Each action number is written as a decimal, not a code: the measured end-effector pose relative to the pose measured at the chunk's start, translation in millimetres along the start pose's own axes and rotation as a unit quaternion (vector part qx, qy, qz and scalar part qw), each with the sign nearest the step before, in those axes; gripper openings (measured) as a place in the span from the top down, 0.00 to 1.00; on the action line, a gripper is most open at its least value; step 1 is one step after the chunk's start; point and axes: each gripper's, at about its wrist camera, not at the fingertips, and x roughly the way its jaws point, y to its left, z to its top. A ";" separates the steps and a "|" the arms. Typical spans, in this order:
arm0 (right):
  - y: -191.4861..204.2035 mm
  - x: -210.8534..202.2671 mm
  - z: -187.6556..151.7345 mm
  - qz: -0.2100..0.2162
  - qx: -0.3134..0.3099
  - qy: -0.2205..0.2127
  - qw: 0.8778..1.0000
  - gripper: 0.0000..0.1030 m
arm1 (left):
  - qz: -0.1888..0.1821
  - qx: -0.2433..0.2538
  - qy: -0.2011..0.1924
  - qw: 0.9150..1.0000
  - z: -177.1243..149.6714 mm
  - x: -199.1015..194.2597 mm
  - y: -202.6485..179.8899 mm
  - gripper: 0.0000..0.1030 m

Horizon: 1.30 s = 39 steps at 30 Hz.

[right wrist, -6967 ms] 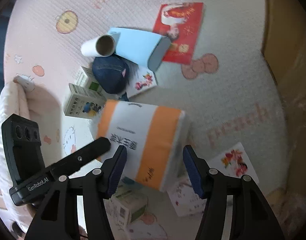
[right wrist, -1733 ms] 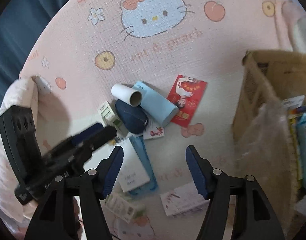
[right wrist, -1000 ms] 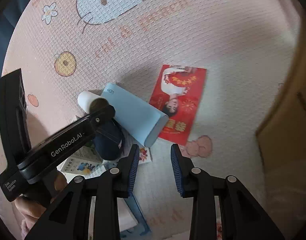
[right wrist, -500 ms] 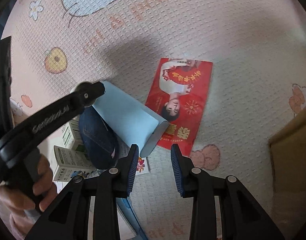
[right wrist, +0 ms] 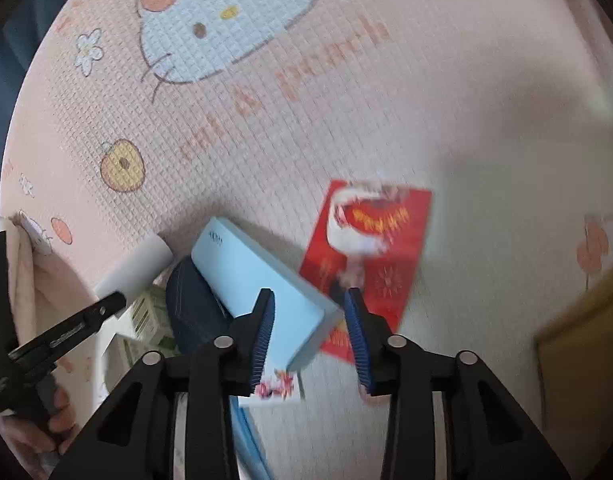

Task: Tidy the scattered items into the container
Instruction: 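Move both tools to the light blue LUCKY box and align around it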

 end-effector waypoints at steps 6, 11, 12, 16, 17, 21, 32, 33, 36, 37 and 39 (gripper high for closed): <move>0.2 20.0 2.3 0.004 -0.009 0.016 1.000 0.67 | -0.020 0.009 -0.010 1.000 -20.2 -17.2 -13.0 0.56; -4.5 28.1 -6.1 0.013 -0.010 0.047 0.999 0.67 | -0.015 0.035 -0.006 0.999 -25.7 -22.8 -29.6 0.56; -3.7 25.7 -7.5 0.016 -0.015 0.045 0.999 0.67 | -0.022 0.041 -0.006 0.999 -28.3 -25.3 -31.7 0.54; 5.5 21.2 -15.5 0.027 -0.035 0.076 0.996 0.69 | -0.060 0.059 -0.006 0.996 -28.0 -28.8 -44.3 0.52; 7.0 18.5 -17.5 0.031 -0.040 0.081 0.995 0.71 | -0.066 0.064 -0.007 0.996 -27.6 -29.9 -48.1 0.52; 10.2 8.5 -26.0 0.054 -0.040 0.107 0.992 0.73 | -0.097 0.075 -0.003 0.992 -30.7 -31.2 -59.4 0.51; -0.2 1.3 -38.9 0.061 -0.009 0.113 0.992 0.72 | -0.206 -0.005 0.077 0.975 -53.9 -0.8 -47.6 0.51; -4.3 0.8 -36.1 0.056 -0.002 0.109 0.992 0.72 | -0.211 -0.013 0.078 0.974 -57.5 2.0 -46.4 0.51; -10.9 2.2 -29.8 0.053 0.021 0.098 0.994 0.72 | -0.236 -0.042 0.073 0.968 -65.4 3.4 -40.7 0.52; -14.5 2.4 -28.0 0.052 0.033 0.091 0.994 0.72 | -0.247 -0.049 0.069 0.965 -65.5 4.0 -40.1 0.52; -19.2 5.4 -26.7 0.055 0.051 0.081 0.994 0.72 | -0.270 -0.061 0.068 0.959 -65.7 7.8 -41.9 0.52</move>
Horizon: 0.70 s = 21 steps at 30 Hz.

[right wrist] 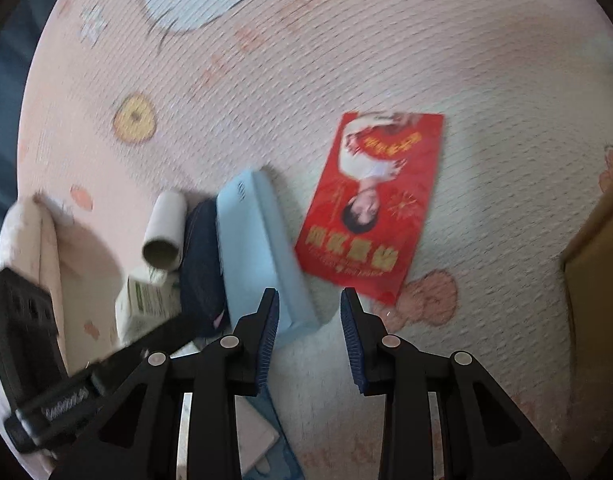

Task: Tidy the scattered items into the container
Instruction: 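Move both tools to the light blue LUCKY box and align around it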

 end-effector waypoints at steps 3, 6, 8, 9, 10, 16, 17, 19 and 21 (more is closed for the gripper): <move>-8.8 5.0 1.3 0.029 0.038 -0.015 0.999 0.72 | -0.018 -0.025 0.006 1.000 0.5 10.1 2.2 0.53; -9.7 17.5 -1.8 0.036 0.047 -0.002 0.998 0.72 | -0.026 -0.026 -0.005 0.999 -2.9 13.6 0.7 0.56; -8.1 22.0 -5.0 0.033 0.039 -0.006 0.999 0.72 | -0.017 -0.015 -0.009 1.000 -5.4 14.4 -2.7 0.60; -8.4 22.3 -6.7 0.035 0.038 -0.011 0.999 0.72 | -0.009 -0.009 -0.011 1.000 -6.9 15.4 -4.7 0.64; -8.7 23.3 -7.7 0.043 0.039 -0.015 0.998 0.72 | -0.009 -0.001 -0.009 1.000 -7.9 16.8 -5.6 0.67; -4.7 24.2 -15.0 0.065 0.017 -0.005 0.998 0.72 | -0.032 -0.024 0.002 0.999 -17.2 24.1 0.9 0.73; -2.5 23.0 -16.4 0.063 0.005 -0.007 0.998 0.72 | -0.034 -0.024 0.003 0.999 -18.7 23.2 1.4 0.73; 1.6 20.0 -19.4 0.055 -0.008 -0.004 0.998 0.72 | -0.037 -0.018 0.010 0.999 -21.6 21.2 -0.1 0.73; 4.0 15.5 -24.7 0.048 -0.006 0.004 0.999 0.72 | -0.038 -0.012 0.016 0.999 -27.0 18.1 -1.7 0.73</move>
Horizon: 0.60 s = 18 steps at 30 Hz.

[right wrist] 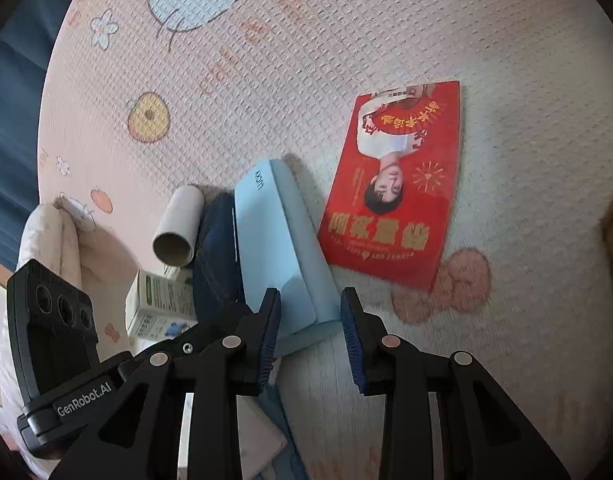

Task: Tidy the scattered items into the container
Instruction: 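Move both tools to the light blue LUCKY box and align around it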

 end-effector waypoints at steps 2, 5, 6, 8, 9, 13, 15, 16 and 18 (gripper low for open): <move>1.3 -6.2 -7.1 -0.007 0.002 0.006 1.000 0.72 | 0.000 0.005 0.004 1.000 -6.1 -1.6 -2.2 0.73; 6.2 -16.6 -21.8 -0.022 -0.005 0.012 1.000 0.72 | -0.012 0.005 0.017 1.000 -20.1 -7.0 -3.8 0.73; 7.7 -21.5 -27.8 -0.028 -0.005 0.015 0.999 0.72 | -0.015 0.003 0.021 1.000 -24.8 -8.4 -4.5 0.73; 6.1 -30.2 -36.0 -0.033 -0.006 0.022 0.999 0.72 | -0.019 0.013 0.033 0.999 -35.6 -10.8 -7.5 0.73; 6.1 -33.3 -40.4 -0.036 -0.007 0.025 0.999 0.72 | -0.019 0.020 0.037 0.999 -39.4 -11.6 -9.1 0.73; 3.9 -45.5 -56.0 -0.057 -0.018 0.036 0.998 0.73 | -0.034 0.029 0.062 0.997 -57.9 -11.5 -13.8 0.75; 5.8 -51.3 -61.2 -0.065 -0.033 0.033 0.997 0.75 | -0.041 0.023 0.075 0.996 -63.0 -9.4 -14.1 0.75; 7.3 -55.8 -64.3 -0.074 -0.040 0.031 0.996 0.76 | -0.050 0.019 0.083 0.995 -66.0 -7.8 -14.1 0.75; 9.2 -61.8 -66.8 -0.090 -0.050 0.031 0.994 0.77 | -0.051 0.019 0.089 0.994 -68.8 -7.5 -13.4 0.75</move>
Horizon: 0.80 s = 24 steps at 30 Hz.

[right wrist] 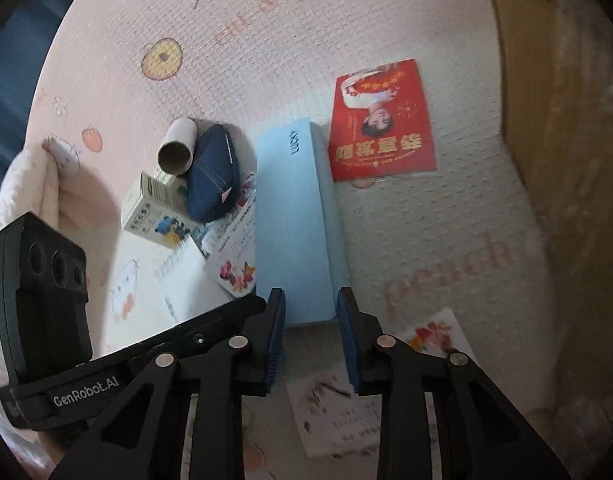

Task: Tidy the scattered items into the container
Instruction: 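Move both tools to the light blue LUCKY box and align around it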

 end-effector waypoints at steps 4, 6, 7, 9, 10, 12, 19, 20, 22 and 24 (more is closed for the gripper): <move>-2.9 -16.0 -1.4 -0.011 0.012 -0.019 1.000 0.76 | 0.039 0.045 -0.018 0.998 7.7 -6.6 -18.0 0.75; -3.6 -23.8 -1.2 -0.018 0.015 -0.026 0.999 0.76 | 0.060 0.085 -0.036 0.994 15.1 -13.4 -29.2 0.72; -3.7 -26.2 -1.4 -0.029 0.013 -0.028 0.999 0.76 | 0.079 0.112 -0.047 0.989 21.6 -15.8 -36.0 0.71; -3.0 -26.0 -2.7 -0.046 0.003 -0.023 0.999 0.76 | 0.112 0.151 -0.060 0.980 31.1 -16.8 -45.2 0.66; -2.8 -25.0 -3.9 -0.053 0.000 -0.020 0.998 0.76 | 0.126 0.169 -0.065 0.975 39.7 -15.9 -50.0 0.66; -3.4 -19.8 -7.5 -0.062 0.000 -0.001 0.998 0.76 | 0.126 0.190 -0.067 0.971 53.5 -13.6 -55.3 0.60; 6.5 -7.4 -26.5 -0.083 -0.045 0.033 0.995 0.76 | 0.104 0.223 -0.046 0.968 113.0 15.9 -64.9 0.58; 8.6 -6.4 -27.7 -0.083 -0.052 0.033 0.995 0.76 | 0.097 0.218 -0.040 0.970 119.2 19.8 -63.1 0.58; 13.6 -4.7 -28.0 -0.087 -0.065 0.032 0.994 0.76 | 0.100 0.204 -0.023 0.974 131.0 29.9 -56.8 0.58; 16.5 -3.2 -27.0 -0.090 -0.072 0.029 0.993 0.76 | 0.106 0.198 -0.018 0.974 138.1 36.6 -50.5 0.58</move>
